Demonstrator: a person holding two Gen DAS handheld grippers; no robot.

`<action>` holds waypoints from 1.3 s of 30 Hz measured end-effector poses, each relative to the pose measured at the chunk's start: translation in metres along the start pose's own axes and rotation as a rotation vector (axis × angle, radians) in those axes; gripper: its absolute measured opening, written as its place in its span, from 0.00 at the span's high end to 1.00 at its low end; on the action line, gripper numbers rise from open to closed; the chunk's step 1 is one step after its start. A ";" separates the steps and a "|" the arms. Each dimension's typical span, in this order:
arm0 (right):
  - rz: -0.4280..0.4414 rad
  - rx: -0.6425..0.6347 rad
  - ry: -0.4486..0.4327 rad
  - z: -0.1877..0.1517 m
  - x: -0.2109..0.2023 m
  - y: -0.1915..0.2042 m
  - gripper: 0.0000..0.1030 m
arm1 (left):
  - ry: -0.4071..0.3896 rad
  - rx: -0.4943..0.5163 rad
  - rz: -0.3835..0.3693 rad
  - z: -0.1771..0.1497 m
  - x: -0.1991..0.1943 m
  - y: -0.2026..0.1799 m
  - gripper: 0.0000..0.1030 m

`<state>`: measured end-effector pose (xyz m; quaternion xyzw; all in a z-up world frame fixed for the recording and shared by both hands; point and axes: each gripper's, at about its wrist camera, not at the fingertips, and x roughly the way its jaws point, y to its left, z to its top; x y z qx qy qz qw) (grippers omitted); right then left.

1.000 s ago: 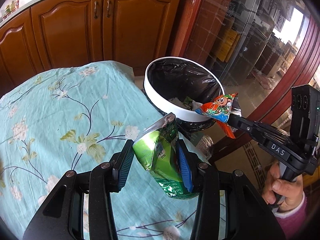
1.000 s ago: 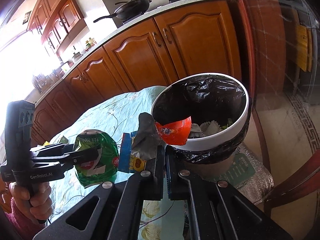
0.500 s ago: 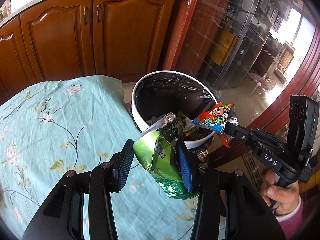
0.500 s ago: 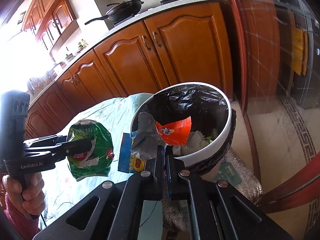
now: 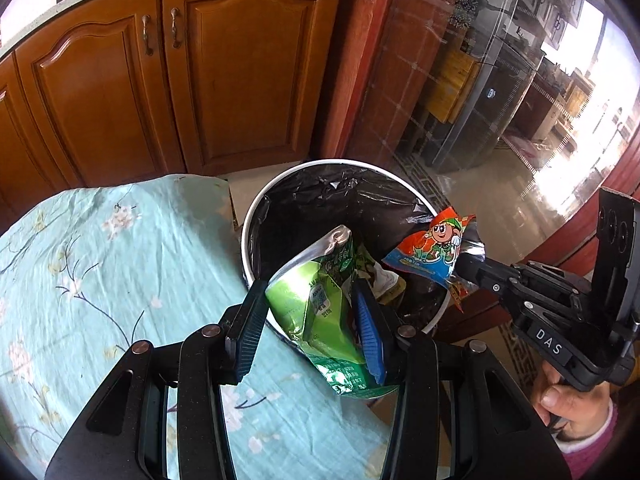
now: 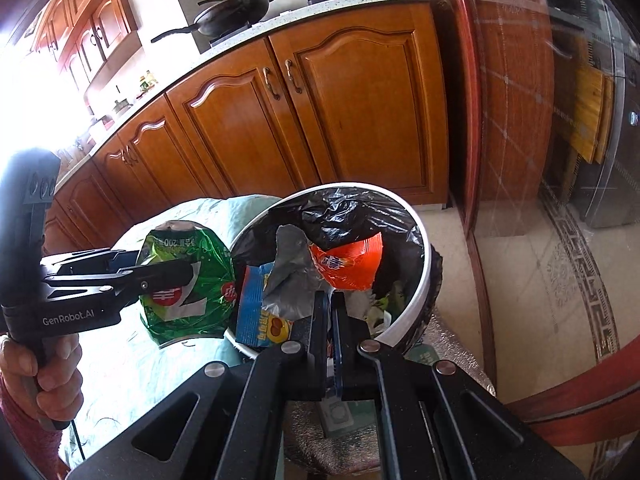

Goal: Collect trash
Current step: 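Carry the can and wrapper over the bin, then open both tools to drop the can and wrapper into the bin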

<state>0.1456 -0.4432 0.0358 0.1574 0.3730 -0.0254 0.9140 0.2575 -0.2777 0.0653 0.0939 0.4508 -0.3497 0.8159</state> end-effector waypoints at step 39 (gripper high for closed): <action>-0.043 -0.056 0.124 0.022 0.046 -0.016 0.97 | 0.095 0.016 0.032 0.029 0.057 -0.005 0.59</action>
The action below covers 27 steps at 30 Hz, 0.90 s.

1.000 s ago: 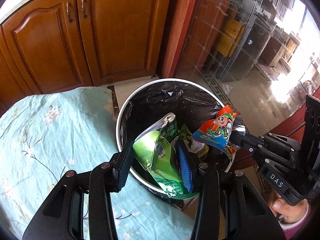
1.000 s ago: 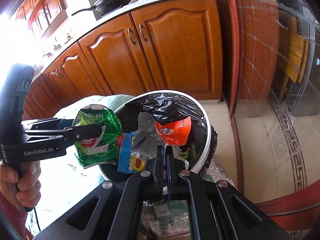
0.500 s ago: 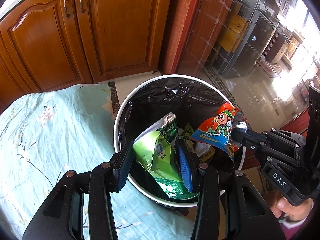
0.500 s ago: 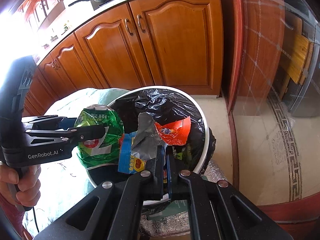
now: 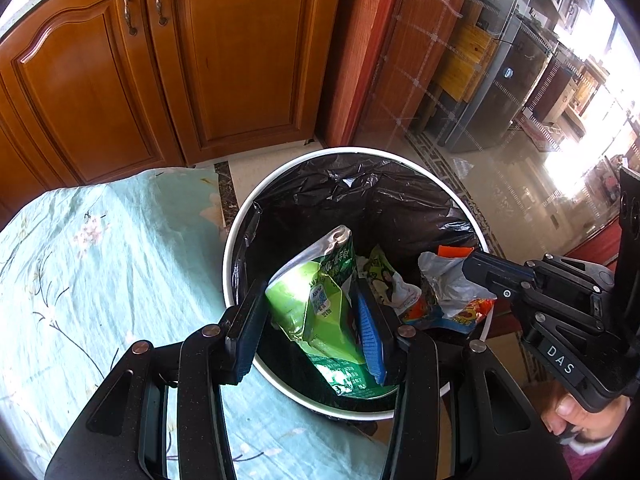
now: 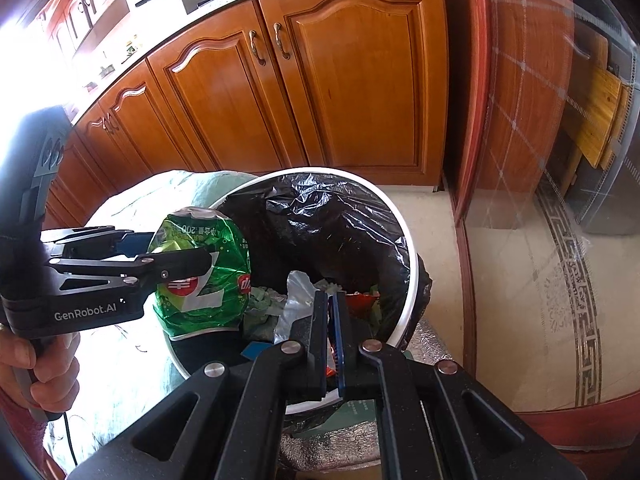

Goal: Collect trash
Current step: 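Open both tools to drop the can and wrapper into the bin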

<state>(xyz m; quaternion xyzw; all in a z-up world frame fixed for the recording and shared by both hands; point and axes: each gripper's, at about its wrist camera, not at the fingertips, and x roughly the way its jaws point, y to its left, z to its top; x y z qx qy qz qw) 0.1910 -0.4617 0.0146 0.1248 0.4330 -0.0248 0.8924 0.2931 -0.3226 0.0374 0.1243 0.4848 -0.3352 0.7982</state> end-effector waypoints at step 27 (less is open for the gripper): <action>-0.007 0.000 -0.012 0.005 0.001 -0.002 0.95 | 0.029 0.014 0.011 -0.001 0.013 -0.001 0.59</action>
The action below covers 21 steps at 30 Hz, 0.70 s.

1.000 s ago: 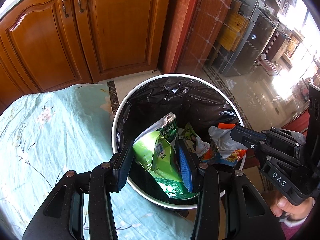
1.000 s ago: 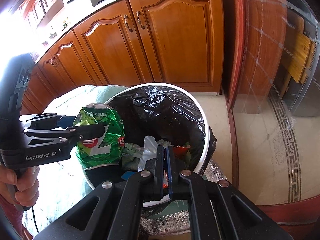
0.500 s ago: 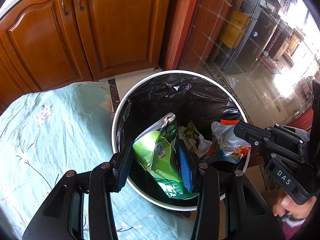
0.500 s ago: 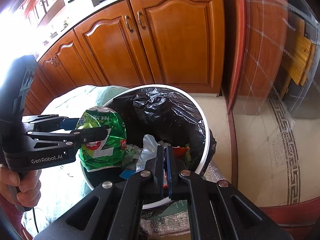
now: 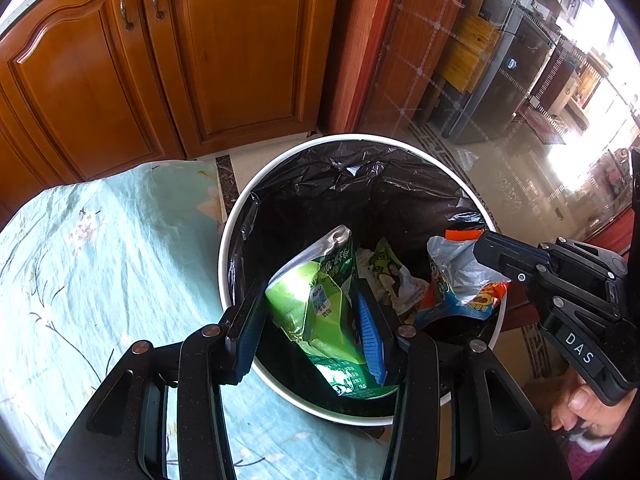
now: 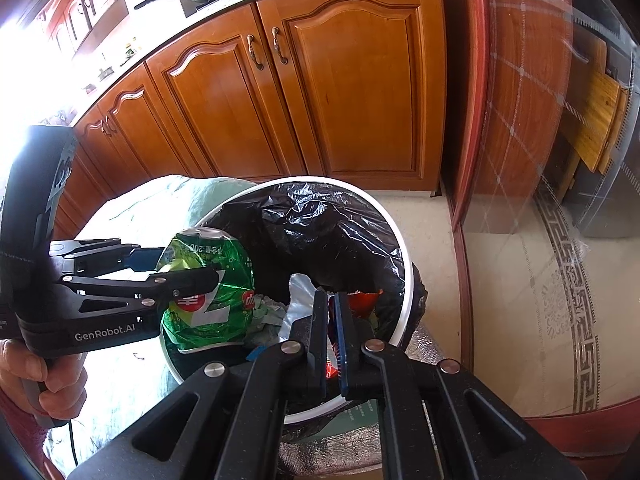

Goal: Collect trash
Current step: 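Open both tools to drop the can and wrapper into the bin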

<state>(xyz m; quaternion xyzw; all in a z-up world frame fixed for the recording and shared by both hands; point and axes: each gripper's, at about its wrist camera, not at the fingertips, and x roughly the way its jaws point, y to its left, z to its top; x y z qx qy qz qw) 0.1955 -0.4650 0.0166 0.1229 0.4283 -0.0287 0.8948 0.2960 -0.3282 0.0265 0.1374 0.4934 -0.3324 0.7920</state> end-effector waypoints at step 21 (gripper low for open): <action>0.063 0.079 -0.092 -0.011 -0.029 0.005 0.52 | -0.066 -0.046 -0.004 -0.034 -0.038 0.012 0.45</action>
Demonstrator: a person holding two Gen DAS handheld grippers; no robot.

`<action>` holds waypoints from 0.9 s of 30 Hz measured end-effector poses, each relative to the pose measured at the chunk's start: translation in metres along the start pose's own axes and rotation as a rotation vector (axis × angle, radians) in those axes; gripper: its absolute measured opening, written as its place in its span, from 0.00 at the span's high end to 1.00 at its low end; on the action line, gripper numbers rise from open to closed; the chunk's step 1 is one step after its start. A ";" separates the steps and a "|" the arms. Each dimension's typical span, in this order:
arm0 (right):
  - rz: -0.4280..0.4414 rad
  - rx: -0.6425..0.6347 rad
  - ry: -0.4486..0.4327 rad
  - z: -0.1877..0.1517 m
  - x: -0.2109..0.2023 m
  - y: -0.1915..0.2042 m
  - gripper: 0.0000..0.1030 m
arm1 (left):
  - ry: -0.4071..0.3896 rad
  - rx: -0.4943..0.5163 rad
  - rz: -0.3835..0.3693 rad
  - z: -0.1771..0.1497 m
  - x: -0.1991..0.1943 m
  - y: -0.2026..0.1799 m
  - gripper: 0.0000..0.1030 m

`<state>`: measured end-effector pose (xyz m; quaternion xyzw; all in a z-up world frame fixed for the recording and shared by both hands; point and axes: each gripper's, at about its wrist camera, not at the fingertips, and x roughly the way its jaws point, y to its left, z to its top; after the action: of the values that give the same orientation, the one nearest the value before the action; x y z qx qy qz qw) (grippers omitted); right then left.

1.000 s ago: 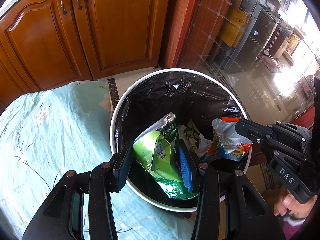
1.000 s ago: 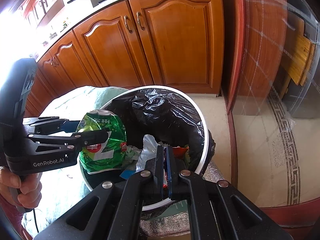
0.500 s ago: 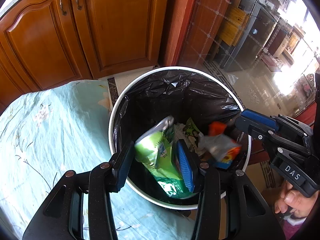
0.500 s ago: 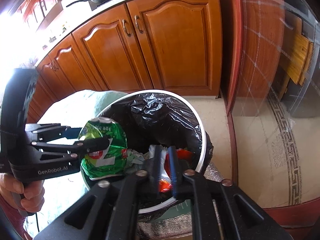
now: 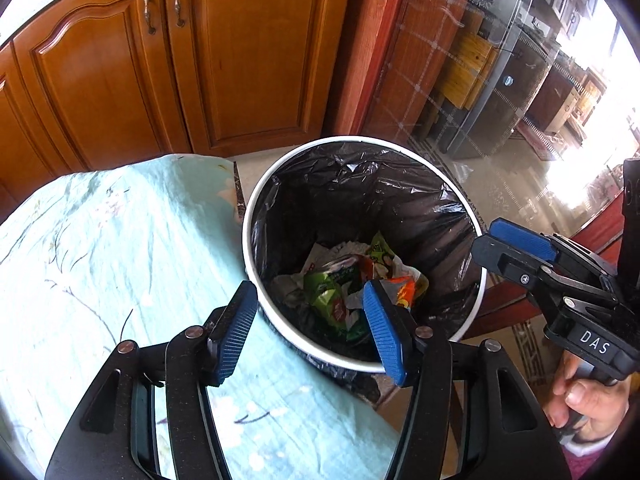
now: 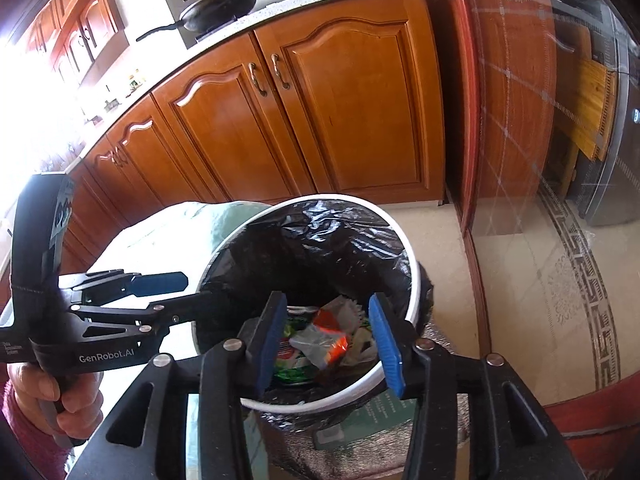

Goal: Collect trash

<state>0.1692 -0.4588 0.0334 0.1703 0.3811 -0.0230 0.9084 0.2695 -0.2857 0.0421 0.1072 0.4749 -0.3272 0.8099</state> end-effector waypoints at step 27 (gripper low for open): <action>0.077 0.112 -0.139 -0.075 -0.050 0.045 0.23 | -0.148 -0.134 0.026 -0.107 -0.067 0.018 0.34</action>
<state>0.0900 -0.3965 0.0330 0.2335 0.3084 -0.0211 0.9219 0.1836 -0.1914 0.0393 0.0345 0.4333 -0.2910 0.8523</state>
